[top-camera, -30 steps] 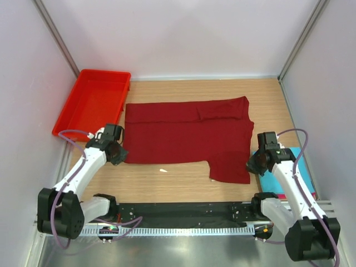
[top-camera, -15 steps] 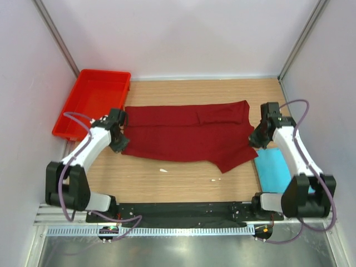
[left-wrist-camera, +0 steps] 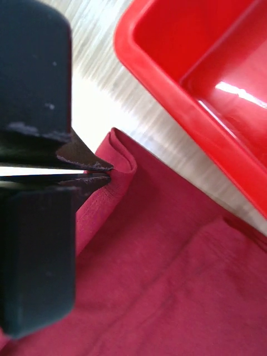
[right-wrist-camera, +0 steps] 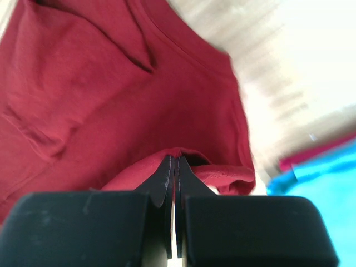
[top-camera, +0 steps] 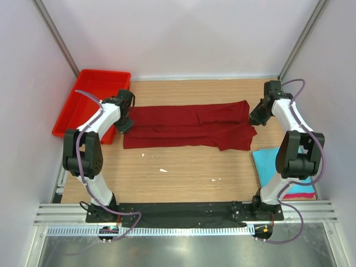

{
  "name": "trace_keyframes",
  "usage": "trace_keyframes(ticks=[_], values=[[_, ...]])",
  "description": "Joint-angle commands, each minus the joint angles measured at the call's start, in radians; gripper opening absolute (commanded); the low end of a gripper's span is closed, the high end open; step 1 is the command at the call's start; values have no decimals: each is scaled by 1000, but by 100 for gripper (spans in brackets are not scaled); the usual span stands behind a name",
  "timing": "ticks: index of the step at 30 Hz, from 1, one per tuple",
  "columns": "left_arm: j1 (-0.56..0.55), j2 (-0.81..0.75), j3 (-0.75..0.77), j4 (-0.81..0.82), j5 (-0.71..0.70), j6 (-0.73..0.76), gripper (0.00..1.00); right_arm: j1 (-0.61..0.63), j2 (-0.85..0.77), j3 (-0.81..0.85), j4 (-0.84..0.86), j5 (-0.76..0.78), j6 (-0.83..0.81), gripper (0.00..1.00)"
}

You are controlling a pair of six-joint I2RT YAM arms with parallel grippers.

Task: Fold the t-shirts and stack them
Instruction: Fold the tshirt

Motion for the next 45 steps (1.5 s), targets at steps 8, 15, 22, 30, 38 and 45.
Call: trace_keyframes(ticks=[8, 15, 22, 30, 38, 45], values=[[40, 96, 138, -52, -84, 2, 0, -8, 148, 161, 41, -94, -62, 1], [42, 182, 221, -81, -106, 11, 0, -8, 206, 209, 52, -132, -68, 1], [45, 229, 260, -78, -118, 14, 0, -8, 255, 243, 57, -158, -62, 1], [45, 272, 287, -86, -116, 15, 0, -7, 292, 273, 60, -163, -50, 1], [45, 232, 255, -71, -150, 12, 0, -8, 242, 297, 26, -166, -33, 1], [45, 265, 266, -62, -110, 14, 0, -7, 269, 326, 26, -204, -25, 1]])
